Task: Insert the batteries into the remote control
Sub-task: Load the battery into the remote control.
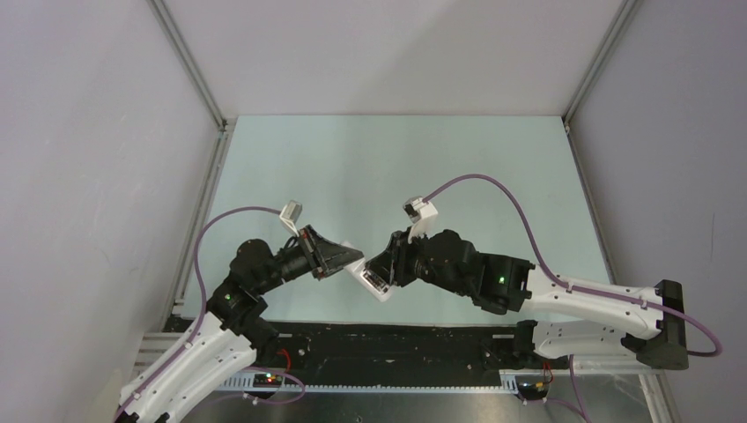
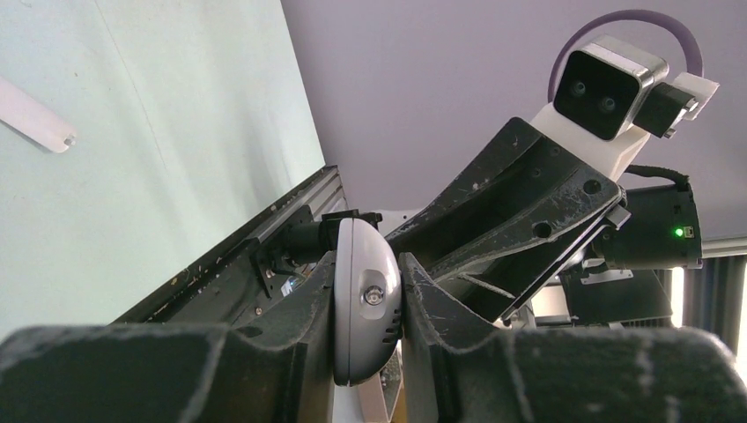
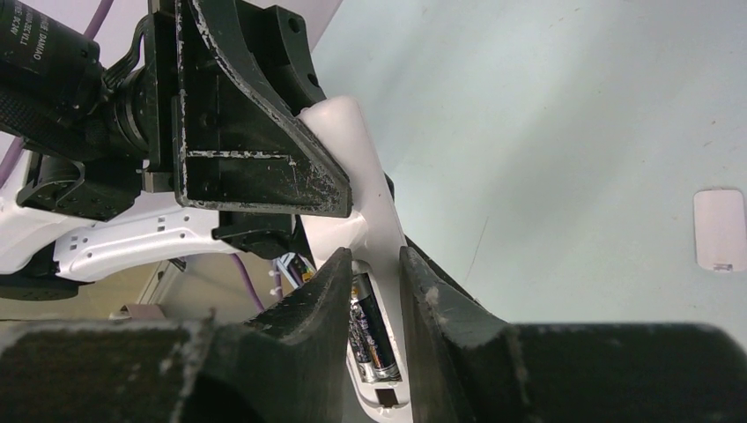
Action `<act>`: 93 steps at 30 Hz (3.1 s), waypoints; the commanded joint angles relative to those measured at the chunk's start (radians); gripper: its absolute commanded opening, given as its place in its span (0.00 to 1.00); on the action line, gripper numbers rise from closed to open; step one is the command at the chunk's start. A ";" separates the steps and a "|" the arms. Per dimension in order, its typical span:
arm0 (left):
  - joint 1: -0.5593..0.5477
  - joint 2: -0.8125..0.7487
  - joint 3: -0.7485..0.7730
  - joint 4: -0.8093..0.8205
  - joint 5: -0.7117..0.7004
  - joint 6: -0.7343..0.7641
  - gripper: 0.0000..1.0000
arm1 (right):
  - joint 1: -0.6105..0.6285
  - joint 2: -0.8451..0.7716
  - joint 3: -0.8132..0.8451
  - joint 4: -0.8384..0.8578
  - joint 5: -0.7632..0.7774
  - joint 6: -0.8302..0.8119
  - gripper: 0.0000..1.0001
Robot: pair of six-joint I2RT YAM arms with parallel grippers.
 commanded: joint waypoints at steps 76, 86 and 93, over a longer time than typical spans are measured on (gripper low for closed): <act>0.001 0.006 0.017 0.156 -0.039 -0.018 0.02 | -0.012 -0.047 -0.022 -0.001 0.004 0.164 0.37; 0.001 0.011 0.038 0.155 -0.056 -0.020 0.02 | -0.007 -0.043 -0.027 -0.009 -0.003 0.169 0.36; 0.000 0.018 0.040 0.157 -0.056 -0.021 0.02 | -0.007 -0.057 -0.042 -0.012 0.003 0.170 0.36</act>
